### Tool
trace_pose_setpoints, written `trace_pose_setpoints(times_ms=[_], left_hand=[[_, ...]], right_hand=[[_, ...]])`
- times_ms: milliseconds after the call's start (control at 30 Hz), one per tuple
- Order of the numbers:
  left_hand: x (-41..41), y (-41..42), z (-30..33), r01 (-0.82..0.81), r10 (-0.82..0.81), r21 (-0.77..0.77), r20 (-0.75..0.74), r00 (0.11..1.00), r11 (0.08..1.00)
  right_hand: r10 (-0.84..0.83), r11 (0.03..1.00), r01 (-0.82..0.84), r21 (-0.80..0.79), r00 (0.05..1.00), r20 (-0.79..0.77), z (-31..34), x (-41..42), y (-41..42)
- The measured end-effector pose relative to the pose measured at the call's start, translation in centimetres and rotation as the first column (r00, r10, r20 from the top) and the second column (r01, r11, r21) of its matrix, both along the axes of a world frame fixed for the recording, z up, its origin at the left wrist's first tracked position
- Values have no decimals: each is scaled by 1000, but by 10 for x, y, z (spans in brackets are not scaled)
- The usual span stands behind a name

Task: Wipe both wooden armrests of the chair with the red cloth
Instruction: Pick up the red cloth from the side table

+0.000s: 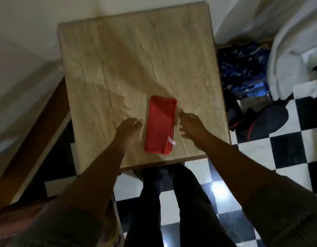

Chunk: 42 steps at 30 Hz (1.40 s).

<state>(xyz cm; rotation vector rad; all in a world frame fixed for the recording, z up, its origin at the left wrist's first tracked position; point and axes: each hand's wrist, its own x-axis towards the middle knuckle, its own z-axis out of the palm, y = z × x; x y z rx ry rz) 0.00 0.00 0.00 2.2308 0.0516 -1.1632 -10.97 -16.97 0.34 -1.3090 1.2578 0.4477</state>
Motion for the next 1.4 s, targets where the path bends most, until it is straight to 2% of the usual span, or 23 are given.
trace_pose_setpoints(times_ms=[100, 267, 367, 467, 633, 767, 933, 1100, 1200, 1333, 1400], left_hand=[[-10, -14, -37, 27, -28, 28, 55, 998, 999], [-16, -22, -67, -30, 24, 38, 145, 989, 999], [-15, -19, -70, -86, 83, 21, 111, 990, 996], [-15, -17, -62, -187, 187, -39, 3, 982, 982], [-28, 4, -33, -324, 322, -75, -37, 946, 943], [-39, 48, -6, -524, 516, -139, -94, 852, 840], [-51, 112, 21, -688, 692, -215, -71, 718, 693], [-68, 184, 50, -750, 774, -250, -2, 633, 613], [-81, 229, 68, -797, 834, -275, 38, 550, 538], [-108, 279, 90, -860, 913, -320, 54, 403, 399], [-127, 309, 101, -883, 949, -349, 81, 304, 313]], right_hand=[[119, 990, -119, -76, 993, -7, -32, 3, 8], [173, 957, -149, -247, 982, 78, -57, 7, 19], [155, 952, -127, -279, 985, 80, -65, 5, 24], [111, 963, -78, -258, 987, 117, -66, 4, 30], [211, 959, -167, -227, 960, 185, -55, 7, 39], [313, 943, -268, -198, 918, 244, -30, 21, 64], [399, 917, -367, -158, 858, 323, 3, 42, 119], [490, 871, -455, -184, 779, 392, 34, 50, 191], [532, 842, -509, -178, 729, 430, 56, 49, 238], [623, 764, -606, -221, 606, 494, 79, 46, 297], [686, 693, -673, -257, 508, 520, 88, 42, 334]])
